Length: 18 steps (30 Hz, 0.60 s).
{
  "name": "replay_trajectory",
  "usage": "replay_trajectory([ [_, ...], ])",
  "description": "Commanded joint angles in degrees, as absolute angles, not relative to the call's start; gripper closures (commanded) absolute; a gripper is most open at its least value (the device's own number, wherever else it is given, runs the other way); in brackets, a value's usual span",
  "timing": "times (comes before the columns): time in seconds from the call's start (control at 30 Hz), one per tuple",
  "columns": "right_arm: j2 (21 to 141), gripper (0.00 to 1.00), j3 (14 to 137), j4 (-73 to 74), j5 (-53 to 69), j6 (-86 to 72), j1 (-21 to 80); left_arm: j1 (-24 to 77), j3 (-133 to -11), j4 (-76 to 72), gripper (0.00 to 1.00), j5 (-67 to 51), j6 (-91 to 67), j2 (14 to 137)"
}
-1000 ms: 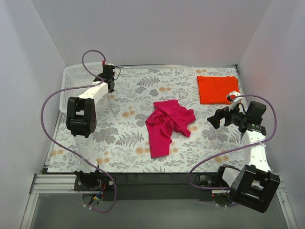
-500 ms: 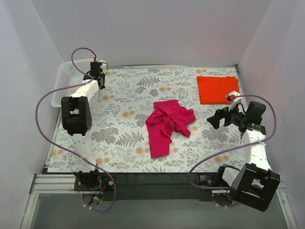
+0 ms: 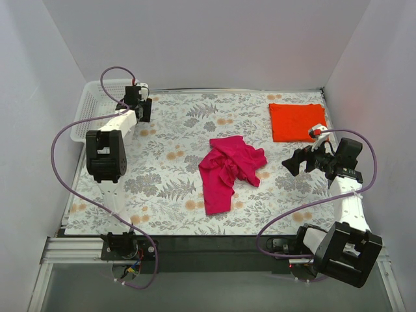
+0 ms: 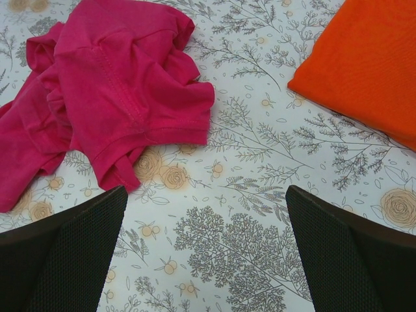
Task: Fold and stack the t-shirts
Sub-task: Flatten the tshirt out
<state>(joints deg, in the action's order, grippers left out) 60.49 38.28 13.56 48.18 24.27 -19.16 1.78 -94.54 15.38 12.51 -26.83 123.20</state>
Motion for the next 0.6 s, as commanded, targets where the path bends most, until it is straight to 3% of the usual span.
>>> replay_trajectory([
  [0.0, 60.7, 0.02, 40.1, 13.7, 49.7, 25.4, -19.5, 2.7, -95.9, 16.2, 0.40, 8.8, -29.7, 118.8],
  [0.13, 60.6, 0.02, 40.1, 14.3, 51.0, 26.7, -19.4, 3.6, -96.1, 17.3, 0.21, 5.7, -32.3, 113.2],
  [0.33, 60.9, 0.02, 40.2, 15.9, 53.6, 28.7, -19.4, 4.9, -89.1, 16.4, 0.10, 3.0, -35.7, 100.0],
  [0.57, 63.3, 0.02, 40.9, 18.3, 56.3, 30.1, -19.2, 4.9, -71.8, 10.3, 0.02, -2.7, -41.7, 80.5],
])
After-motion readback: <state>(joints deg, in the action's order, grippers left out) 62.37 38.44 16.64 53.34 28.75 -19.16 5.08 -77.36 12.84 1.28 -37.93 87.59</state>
